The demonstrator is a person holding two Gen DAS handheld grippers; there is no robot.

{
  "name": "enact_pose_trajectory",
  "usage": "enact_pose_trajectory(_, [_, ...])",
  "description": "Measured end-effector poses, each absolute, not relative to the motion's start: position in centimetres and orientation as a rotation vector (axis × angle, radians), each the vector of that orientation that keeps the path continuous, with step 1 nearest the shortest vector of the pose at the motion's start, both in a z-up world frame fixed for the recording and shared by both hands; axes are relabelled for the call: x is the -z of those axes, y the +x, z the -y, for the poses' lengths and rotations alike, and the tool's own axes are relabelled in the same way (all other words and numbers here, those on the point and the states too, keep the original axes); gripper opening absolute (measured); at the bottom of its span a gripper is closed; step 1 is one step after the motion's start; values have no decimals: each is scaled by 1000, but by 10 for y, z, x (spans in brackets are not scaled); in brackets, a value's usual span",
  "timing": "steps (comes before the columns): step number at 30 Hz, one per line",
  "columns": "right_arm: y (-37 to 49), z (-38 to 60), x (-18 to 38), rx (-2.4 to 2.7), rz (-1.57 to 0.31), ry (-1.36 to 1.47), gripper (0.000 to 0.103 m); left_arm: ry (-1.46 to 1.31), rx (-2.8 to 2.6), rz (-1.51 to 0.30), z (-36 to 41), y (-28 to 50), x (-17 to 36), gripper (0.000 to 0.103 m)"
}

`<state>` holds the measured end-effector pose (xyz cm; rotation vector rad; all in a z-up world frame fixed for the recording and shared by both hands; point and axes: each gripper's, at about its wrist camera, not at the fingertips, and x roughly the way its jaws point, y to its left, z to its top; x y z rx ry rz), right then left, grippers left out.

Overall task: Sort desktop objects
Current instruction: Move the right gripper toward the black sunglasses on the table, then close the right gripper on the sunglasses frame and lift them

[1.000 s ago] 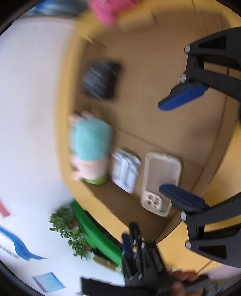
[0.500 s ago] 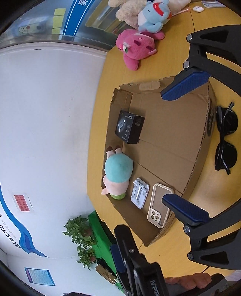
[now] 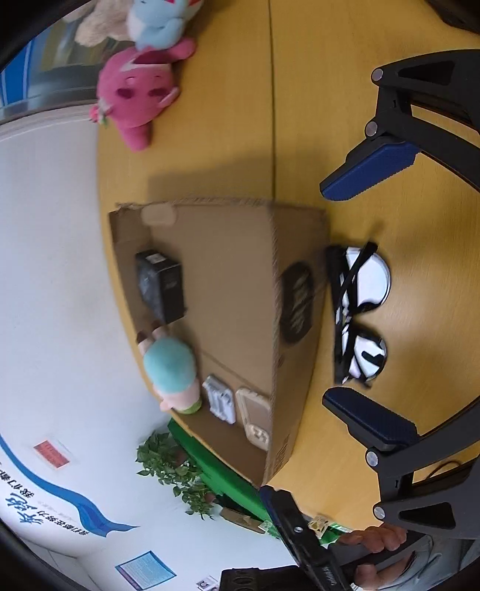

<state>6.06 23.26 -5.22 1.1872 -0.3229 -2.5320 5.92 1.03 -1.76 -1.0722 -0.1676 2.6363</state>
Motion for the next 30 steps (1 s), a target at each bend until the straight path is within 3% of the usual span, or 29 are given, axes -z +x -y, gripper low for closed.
enact_pose_trajectory(12, [46,-194,110,2285,153,1275,103,-1220,-2562,176,-10,66,52,82])
enact_pose_trajectory(18, [83,-153,107,2092,137,1268,103,-1250,-2567,229,10,69,60,82])
enact_pose_trajectory(30, [100,-111,96,2143,-140,1216,102,-1343,-2451,450,37,71,84,81])
